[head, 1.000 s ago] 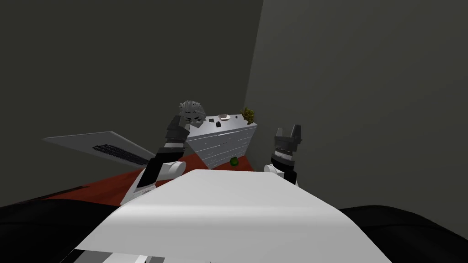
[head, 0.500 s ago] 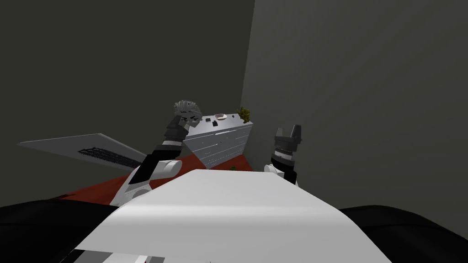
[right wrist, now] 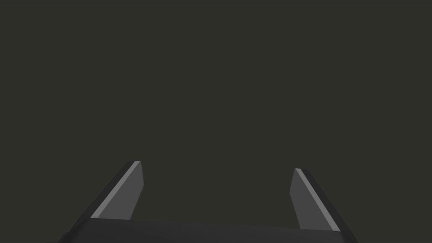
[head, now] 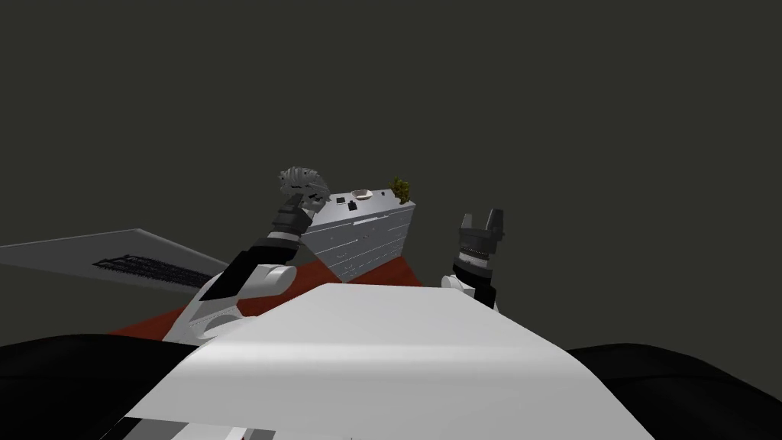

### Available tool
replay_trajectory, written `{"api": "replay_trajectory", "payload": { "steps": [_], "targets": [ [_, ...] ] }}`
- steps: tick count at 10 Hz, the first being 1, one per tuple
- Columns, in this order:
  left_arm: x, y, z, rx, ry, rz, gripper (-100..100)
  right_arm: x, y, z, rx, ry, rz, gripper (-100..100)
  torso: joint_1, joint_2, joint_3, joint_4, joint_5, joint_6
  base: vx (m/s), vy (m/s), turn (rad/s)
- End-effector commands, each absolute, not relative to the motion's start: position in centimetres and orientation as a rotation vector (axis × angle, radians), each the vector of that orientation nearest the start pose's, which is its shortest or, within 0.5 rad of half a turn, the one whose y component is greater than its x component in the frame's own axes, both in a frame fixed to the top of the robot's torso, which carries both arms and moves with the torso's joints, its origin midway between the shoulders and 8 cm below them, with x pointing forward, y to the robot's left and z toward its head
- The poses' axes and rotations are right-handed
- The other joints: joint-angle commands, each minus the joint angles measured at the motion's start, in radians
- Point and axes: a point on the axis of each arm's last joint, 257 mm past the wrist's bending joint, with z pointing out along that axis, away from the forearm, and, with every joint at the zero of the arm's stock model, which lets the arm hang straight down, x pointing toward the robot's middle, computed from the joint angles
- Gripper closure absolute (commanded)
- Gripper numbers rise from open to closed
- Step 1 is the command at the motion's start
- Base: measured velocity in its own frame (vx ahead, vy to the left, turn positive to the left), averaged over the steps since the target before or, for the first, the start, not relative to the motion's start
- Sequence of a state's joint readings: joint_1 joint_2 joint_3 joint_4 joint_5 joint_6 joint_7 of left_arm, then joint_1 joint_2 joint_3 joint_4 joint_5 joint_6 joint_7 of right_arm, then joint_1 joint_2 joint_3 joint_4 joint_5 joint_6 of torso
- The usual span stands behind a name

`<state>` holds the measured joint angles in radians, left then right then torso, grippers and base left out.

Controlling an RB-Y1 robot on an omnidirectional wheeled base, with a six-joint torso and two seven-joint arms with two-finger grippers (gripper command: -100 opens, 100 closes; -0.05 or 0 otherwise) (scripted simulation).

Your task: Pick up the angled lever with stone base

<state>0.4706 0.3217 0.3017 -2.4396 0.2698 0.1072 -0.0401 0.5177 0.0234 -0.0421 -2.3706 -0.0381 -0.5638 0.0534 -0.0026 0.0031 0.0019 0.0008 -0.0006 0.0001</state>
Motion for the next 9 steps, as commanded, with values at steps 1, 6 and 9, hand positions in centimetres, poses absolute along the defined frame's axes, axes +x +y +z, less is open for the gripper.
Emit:
{"api": "replay_trajectory", "payload": {
  "steps": [1, 6, 9],
  "targets": [
    [38.3, 37.1, 1.0, -0.861, 1.006, -1.034, -100, 30.7, -29.4, 7.0, 0.559, 0.486, 1.254, 0, 0.0, 0.0, 0.0, 0.0, 0.0, 0.0, -0.032, -0.041, -0.081],
    [38.9, 38.7, 0.3, -0.918, 1.067, -0.992, -100, 30.7, -29.4, 7.0, 0.559, 0.486, 1.254, 0, 0.002, -0.002, -0.001, 0.0, 0.0, -0.001, -0.017, -0.034, -0.072],
    [39.2, 39.7, -0.7, -0.97, 1.114, -0.955, -100, 30.7, -29.4, 7.0, 0.559, 0.486, 1.254, 0, 0.0, -0.002, -0.001, 0.0, 0.0, 0.0, -0.018, -0.048, -0.093]
  ]
}}
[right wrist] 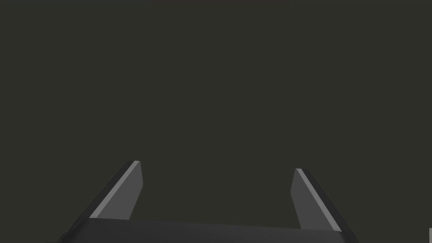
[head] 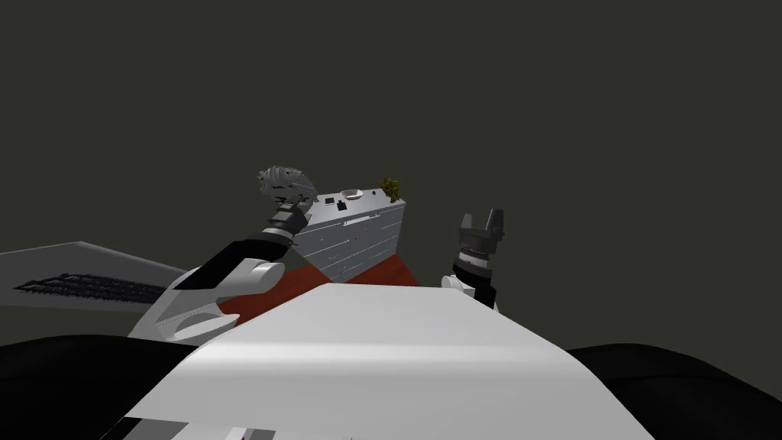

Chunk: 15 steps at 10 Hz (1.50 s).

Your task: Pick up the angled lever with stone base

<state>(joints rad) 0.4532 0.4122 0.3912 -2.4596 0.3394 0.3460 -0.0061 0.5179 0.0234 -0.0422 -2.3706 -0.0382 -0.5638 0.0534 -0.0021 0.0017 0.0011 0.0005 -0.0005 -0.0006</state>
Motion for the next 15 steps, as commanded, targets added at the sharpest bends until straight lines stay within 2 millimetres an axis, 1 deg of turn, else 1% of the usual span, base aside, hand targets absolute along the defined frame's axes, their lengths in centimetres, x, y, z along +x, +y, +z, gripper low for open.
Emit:
{"api": "replay_trajectory", "payload": {
  "steps": [1, 2, 3, 4, 5, 7, 8, 10, 11, 13, 14, 15],
  "targets": [
    [39.3, 39.7, -0.9, -0.978, 1.119, -0.951, -100, 30.7, -29.4, 7.0, 0.559, 0.486, 1.254, 0, 0.0, 0.0, 0.0, 0.0, 0.0, 0.0, -0.01, -0.021, 0.012],
    [39.4, 40.4, -0.6, -0.99, 1.136, -0.937, -100, 30.7, -29.4, 7.0, 0.559, 0.486, 1.254, 0, 0.001, 0.0, 0.0, 0.0, 0.0, 0.0, -0.014, -0.038, -0.144],
    [39.4, 40.6, -1.2, -1.01, 1.15, -0.925, -100, 30.7, -29.4, 7.0, 0.559, 0.486, 1.254, 0, 0.001, 0.0, 0.0, 0.0, 0.0, 0.001, -0.007, -0.035, -0.084],
    [39.4, 40.6, -1.4, -1.016, 1.154, -0.921, -100, 30.7, -29.4, 7.0, 0.559, 0.486, 1.254, 0, 0.001, -0.001, 0.0, 0.0, 0.0, 0.0, 0.002, -0.019, 0.004],
    [39.5, 41.2, -1.0, -1.024, 1.167, -0.908, -100, 30.7, -29.4, 7.0, 0.559, 0.486, 1.253, 0, 0.002, -0.001, -0.001, 0.0, 0.0, 0.0, -0.002, -0.044, -0.132],
    [39.5, 41.5, -2.0, -1.055, 1.188, -0.889, -100, 30.7, -29.4, 7.0, 0.559, 0.486, 1.254, 0, 0.001, -0.001, -0.001, 0.0, 0.0, 0.0, 0.002, -0.029, -0.044],
    [39.5, 42.1, -1.6, -1.064, 1.202, -0.875, -100, 30.7, -29.4, 7.0, 0.559, 0.486, 1.253, 0, 0.002, -0.001, -0.001, 0.0, 0.0, 0.0, 0.01, -0.036, -0.137],
    [39.5, 42.4, -2.5, -1.094, 1.222, -0.855, -100, 30.7, -29.4, 7.0, 0.559, 0.486, 1.253, 0, 0.001, -0.002, -0.001, 0.0, 0.0, 0.0, 0.006, -0.024, -0.035],
    [39.5, 43.0, -2.1, -1.104, 1.237, -0.84, -100, 30.7, -29.4, 7.0, 0.559, 0.486, 1.253, 0, 0.002, -0.001, -0.001, 0.0, 0.001, 0.0, 0.016, -0.041, -0.102],
    [39.4, 43.2, -3.0, -1.134, 1.256, -0.819, -100, 30.7, -29.4, 7.0, 0.559, 0.486, 1.253, 0, 0.001, -0.002, -0.001, -0.001, 0.0, 0.0, 0.011, -0.024, -0.053],
    [39.3, 43.8, -2.6, -1.144, 1.271, -0.803, -100, 30.7, -29.4, 7.0, 0.559, 0.486, 1.253, 0, 0.002, -0.002, -0.001, 0.0, 0.001, 0.0, 0.016, -0.029, -0.14],
    [39.2, 44.0, -3.3, -1.165, 1.284, -0.788, -100, 30.7, -29.4, 7.0, 0.559, 0.486, 1.254, 0, 0.002, -0.002, -0.001, 0.0, 0.0, 0.0, 0.02, -0.032, -0.078]
  ]
}}
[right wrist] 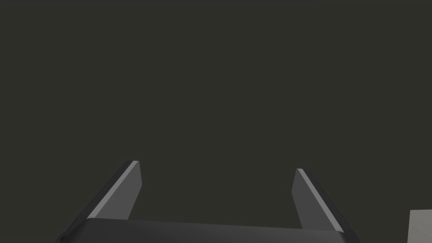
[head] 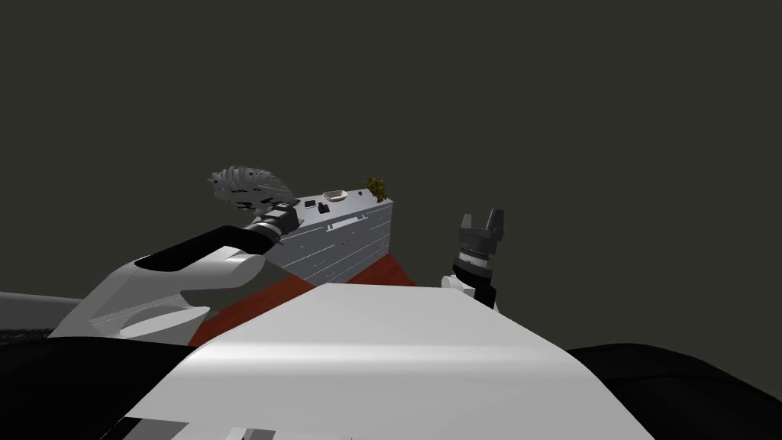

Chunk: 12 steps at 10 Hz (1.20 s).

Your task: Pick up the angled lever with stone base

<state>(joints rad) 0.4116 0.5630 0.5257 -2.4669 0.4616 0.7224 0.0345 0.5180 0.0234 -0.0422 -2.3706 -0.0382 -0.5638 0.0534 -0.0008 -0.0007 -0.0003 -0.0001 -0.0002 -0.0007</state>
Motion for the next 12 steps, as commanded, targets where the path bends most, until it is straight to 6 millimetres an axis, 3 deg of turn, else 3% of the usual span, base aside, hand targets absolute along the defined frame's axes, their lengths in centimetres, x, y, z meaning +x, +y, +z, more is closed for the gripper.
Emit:
{"api": "replay_trajectory", "payload": {
  "steps": [1, 12],
  "targets": [
    [39.2, 44.1, -3.5, -1.173, 1.289, -0.782, -100, 30.7, -29.4, 7.0, 0.559, 0.486, 1.253, 0, 0.0, 0.0, 0.0, 0.0, 0.0, 0.0, 0.011, -0.016, 0.017],
    [37.7, 46.9, -4.9, -1.312, 1.41, -0.628, -100, 30.7, -29.4, 7.0, 0.559, 0.486, 1.253, 0, 0.001, -0.001, 0.0, 0.0, 0.0, 0.0, 0.029, -0.017, -0.066]
  ]
}}
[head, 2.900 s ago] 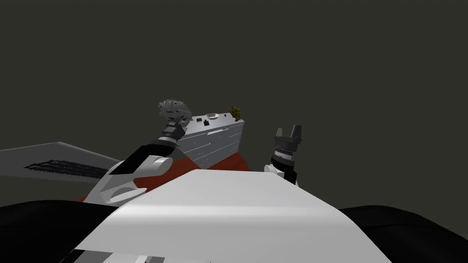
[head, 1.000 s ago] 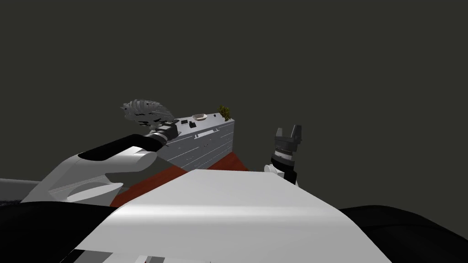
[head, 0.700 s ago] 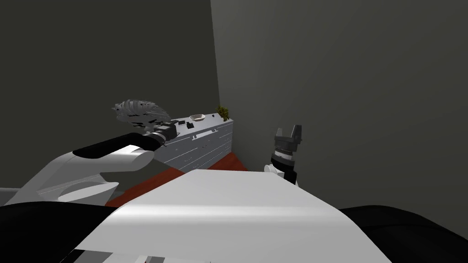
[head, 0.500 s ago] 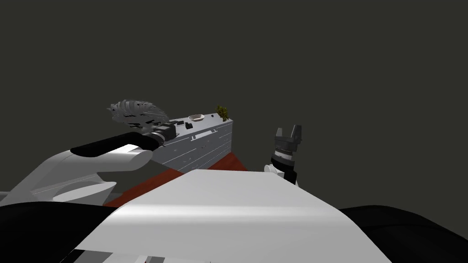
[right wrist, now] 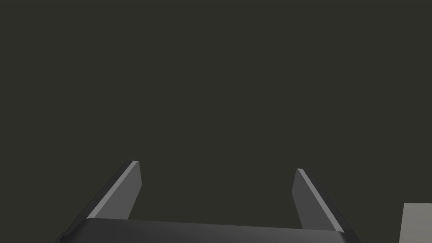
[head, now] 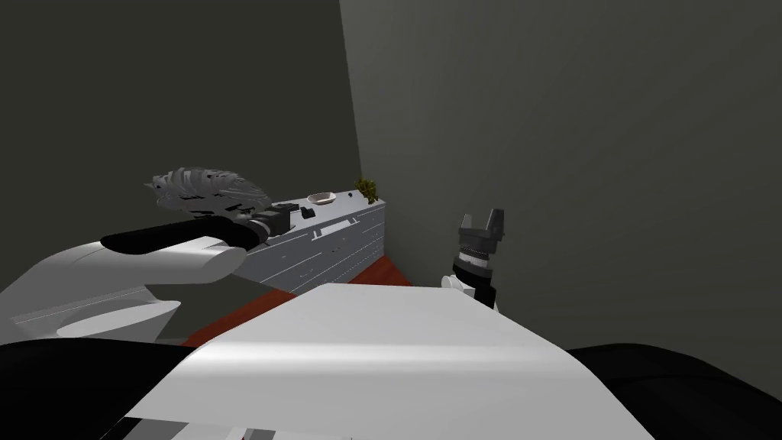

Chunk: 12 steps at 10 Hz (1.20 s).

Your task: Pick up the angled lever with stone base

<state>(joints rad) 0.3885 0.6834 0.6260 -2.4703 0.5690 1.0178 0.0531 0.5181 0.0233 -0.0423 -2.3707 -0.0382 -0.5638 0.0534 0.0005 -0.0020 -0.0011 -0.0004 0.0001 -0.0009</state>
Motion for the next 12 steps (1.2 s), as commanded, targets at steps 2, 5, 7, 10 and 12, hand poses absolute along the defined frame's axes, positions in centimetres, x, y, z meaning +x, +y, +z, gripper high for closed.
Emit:
{"api": "replay_trajectory", "payload": {
  "steps": [2, 5, 7, 10, 12],
  "targets": [
    [37.4, 47.3, -4.7, -1.329, 1.431, -0.6, -100, 30.7, -29.4, 7.0, 0.559, 0.486, 1.253, 0, 0.001, 0.001, 0.0, 0.0, 0.0, 0.0, 0.044, -0.004, -0.043],
    [36.8, 47.9, -5.0, -1.362, 1.462, -0.557, -100, 30.7, -29.4, 7.0, 0.559, 0.486, 1.253, 0, 0.001, 0.001, 0.0, 0.0, 0.0, 0.0, 0.041, -0.001, -0.046],
    [36.4, 48.1, -5.8, -1.391, 1.476, -0.531, -100, 30.7, -29.4, 7.0, 0.559, 0.486, 1.253, 0, 0.001, -0.001, 0.0, 0.0, 0.0, 0.0, 0.038, -0.002, -0.034],
    [35.5, 48.7, -5.4, -1.417, 1.518, -0.473, -100, 30.7, -29.4, 7.0, 0.559, 0.486, 1.253, 0, 0.001, -0.001, -0.001, 0.0, 0.0, 0.0, 0.062, -0.002, -0.076],
    [34.9, 49.0, -6.2, -1.45, 1.535, -0.44, -100, 30.7, -29.4, 7.0, 0.559, 0.486, 1.253, 0, 0.001, -0.002, -0.001, 0.0, 0.0, 0.0, 0.051, 0.009, -0.021]
  ]
}}
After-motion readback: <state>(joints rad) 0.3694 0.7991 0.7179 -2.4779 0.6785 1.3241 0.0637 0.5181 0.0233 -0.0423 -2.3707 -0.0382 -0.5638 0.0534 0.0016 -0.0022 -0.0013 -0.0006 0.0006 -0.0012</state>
